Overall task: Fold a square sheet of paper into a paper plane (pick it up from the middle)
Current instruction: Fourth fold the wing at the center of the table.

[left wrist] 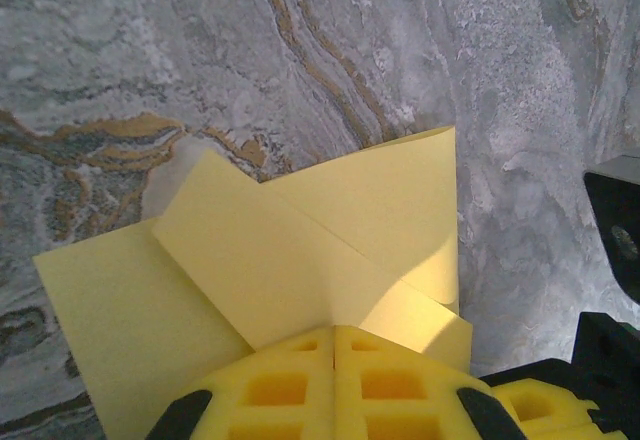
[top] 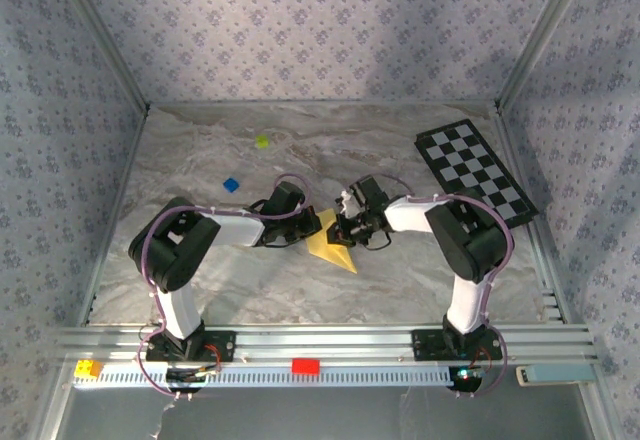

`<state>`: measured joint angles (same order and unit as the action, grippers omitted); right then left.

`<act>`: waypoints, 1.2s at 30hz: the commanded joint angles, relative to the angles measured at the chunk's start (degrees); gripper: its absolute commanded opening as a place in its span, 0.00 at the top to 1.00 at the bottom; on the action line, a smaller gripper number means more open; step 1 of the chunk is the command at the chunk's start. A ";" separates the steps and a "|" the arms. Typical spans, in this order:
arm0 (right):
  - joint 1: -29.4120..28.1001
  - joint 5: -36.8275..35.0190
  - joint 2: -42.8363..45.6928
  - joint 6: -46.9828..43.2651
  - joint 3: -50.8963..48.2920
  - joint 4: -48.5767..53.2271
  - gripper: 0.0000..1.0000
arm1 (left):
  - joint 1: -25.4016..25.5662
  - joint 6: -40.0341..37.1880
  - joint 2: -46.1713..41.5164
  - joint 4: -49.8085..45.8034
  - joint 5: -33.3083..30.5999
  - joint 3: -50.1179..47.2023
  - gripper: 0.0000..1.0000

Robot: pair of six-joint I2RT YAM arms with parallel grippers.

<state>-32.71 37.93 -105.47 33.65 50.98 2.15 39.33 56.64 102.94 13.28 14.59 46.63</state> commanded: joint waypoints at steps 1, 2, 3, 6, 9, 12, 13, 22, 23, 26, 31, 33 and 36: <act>0.51 -0.60 1.51 0.35 -3.48 2.56 1.00 | -0.76 0.30 1.98 -2.68 -1.93 -1.54 1.00; 0.55 -0.39 2.64 0.34 -3.64 2.48 1.00 | -0.75 0.31 2.00 -2.65 -1.86 -1.55 1.00; 0.61 -0.18 3.79 0.13 -3.90 2.38 0.99 | -0.82 0.31 2.01 -2.66 -1.89 -1.54 1.00; 0.83 -0.02 5.85 -1.80 -4.13 3.57 0.98 | -0.76 0.31 2.09 -2.65 -1.85 -1.54 1.00; 0.99 0.89 6.00 -2.54 -5.15 3.44 0.97 | -0.75 0.40 2.27 -2.49 -1.76 -1.57 1.00; 1.00 1.28 5.43 -3.16 -7.02 3.62 0.97 | -0.79 0.40 2.36 -2.60 -1.76 -1.59 1.00; 1.05 0.86 5.49 -3.15 -8.27 3.16 0.97 | -0.81 0.46 2.27 -2.48 -1.76 -1.64 1.00; 3.18 2.82 9.35 -1.92 -11.52 0.67 0.98 | -0.88 0.40 2.09 -2.71 -1.76 -1.84 1.00; 3.20 3.08 10.52 -2.17 -11.60 0.93 0.98 | -0.91 0.40 2.18 -2.72 -1.82 -1.86 1.00; 3.35 2.98 12.61 -3.82 -12.00 2.80 0.97 | -0.92 0.40 2.40 -2.73 -1.82 -1.67 1.00; 4.04 3.02 10.55 -4.69 -14.27 2.68 0.97 | -0.91 0.57 2.71 -2.50 -1.58 -1.50 1.00; 4.14 2.48 9.77 -4.22 -15.35 1.76 0.97 | -0.92 0.57 2.63 -2.57 -1.50 -1.37 1.00; 4.41 2.41 9.83 -3.44 -16.00 1.17 0.97 | -0.92 0.56 2.36 -2.71 -1.56 -1.33 1.00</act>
<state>-28.60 41.34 -94.65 30.39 36.60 1.37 39.07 57.08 103.28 14.26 15.86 46.33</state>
